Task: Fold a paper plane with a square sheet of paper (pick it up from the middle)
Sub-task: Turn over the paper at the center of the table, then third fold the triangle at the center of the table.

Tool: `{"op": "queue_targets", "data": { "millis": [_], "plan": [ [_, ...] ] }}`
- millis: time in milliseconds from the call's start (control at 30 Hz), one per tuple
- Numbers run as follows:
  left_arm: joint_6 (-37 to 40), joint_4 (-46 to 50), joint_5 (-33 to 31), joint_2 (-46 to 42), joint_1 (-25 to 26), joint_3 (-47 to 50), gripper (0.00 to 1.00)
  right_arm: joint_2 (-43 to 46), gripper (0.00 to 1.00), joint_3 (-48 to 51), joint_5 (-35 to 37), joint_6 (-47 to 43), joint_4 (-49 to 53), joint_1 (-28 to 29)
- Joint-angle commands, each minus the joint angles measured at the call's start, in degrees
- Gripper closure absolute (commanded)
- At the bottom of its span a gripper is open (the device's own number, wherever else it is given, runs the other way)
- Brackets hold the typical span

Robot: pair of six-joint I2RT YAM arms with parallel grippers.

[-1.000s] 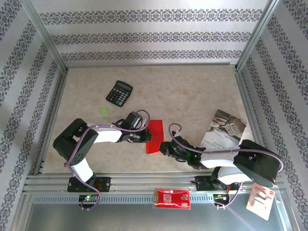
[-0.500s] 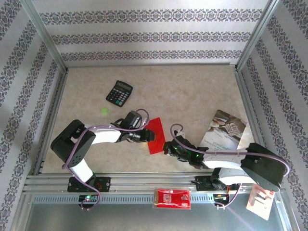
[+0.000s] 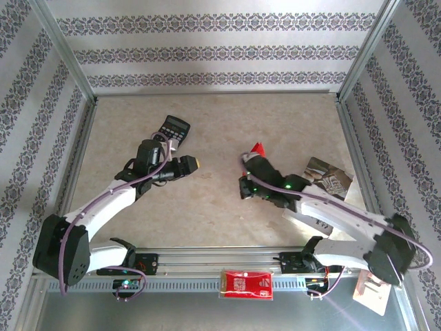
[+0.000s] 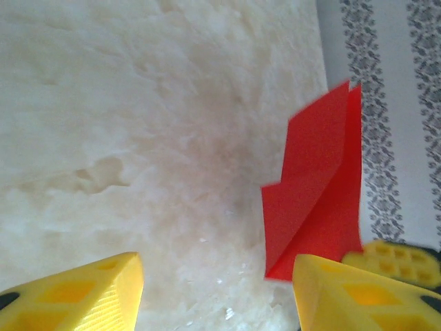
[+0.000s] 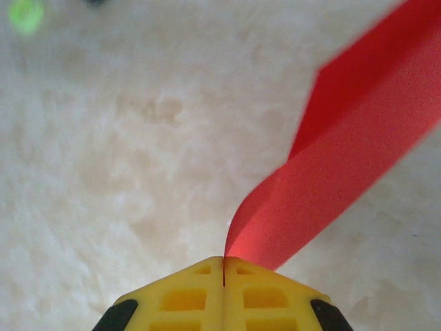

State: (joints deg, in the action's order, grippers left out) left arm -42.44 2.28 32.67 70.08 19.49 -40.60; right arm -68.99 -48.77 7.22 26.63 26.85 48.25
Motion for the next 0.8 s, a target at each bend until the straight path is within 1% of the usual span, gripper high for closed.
{"op": "queue_targets", "data": {
  "millis": [0, 133, 267, 367, 500, 633, 767],
  "plan": [
    [1.9, 8.4, -2.5, -1.1, -1.6, 1.7, 0.42, -7.2, 1.00, -2.2, 0.8, -6.3, 10.0, 5.2],
    [1.3, 10.0, -2.8, -1.8, -1.7, 2.4, 0.43, -13.1, 1.00, -2.3, -3.3, -3.5, 3.2, 11.9],
    [-0.5, 9.5, -0.3, -1.7, -1.6, 3.3, 0.45, -16.4, 1.00, -0.9, -6.0, -1.0, -3.9, 16.0],
    [-3.0, 6.9, 2.0, -1.5, -1.4, 4.6, 0.48, -17.1, 1.00, 0.6, -7.6, 0.9, -8.6, 17.1],
    [-4.9, 3.9, 4.1, 1.0, -0.4, 4.2, 0.57, -17.8, 1.00, 1.8, -8.2, 2.2, -11.2, 17.2],
    [-5.9, 0.7, 7.5, 7.4, 2.3, 0.8, 0.65, -18.7, 1.00, 2.2, -8.2, 3.5, -12.9, 17.2],
    [-5.7, -0.6, 9.0, 14.0, 4.9, -2.4, 0.69, -19.1, 0.99, 2.6, -7.3, 4.4, -13.7, 17.3]
  ]
}}
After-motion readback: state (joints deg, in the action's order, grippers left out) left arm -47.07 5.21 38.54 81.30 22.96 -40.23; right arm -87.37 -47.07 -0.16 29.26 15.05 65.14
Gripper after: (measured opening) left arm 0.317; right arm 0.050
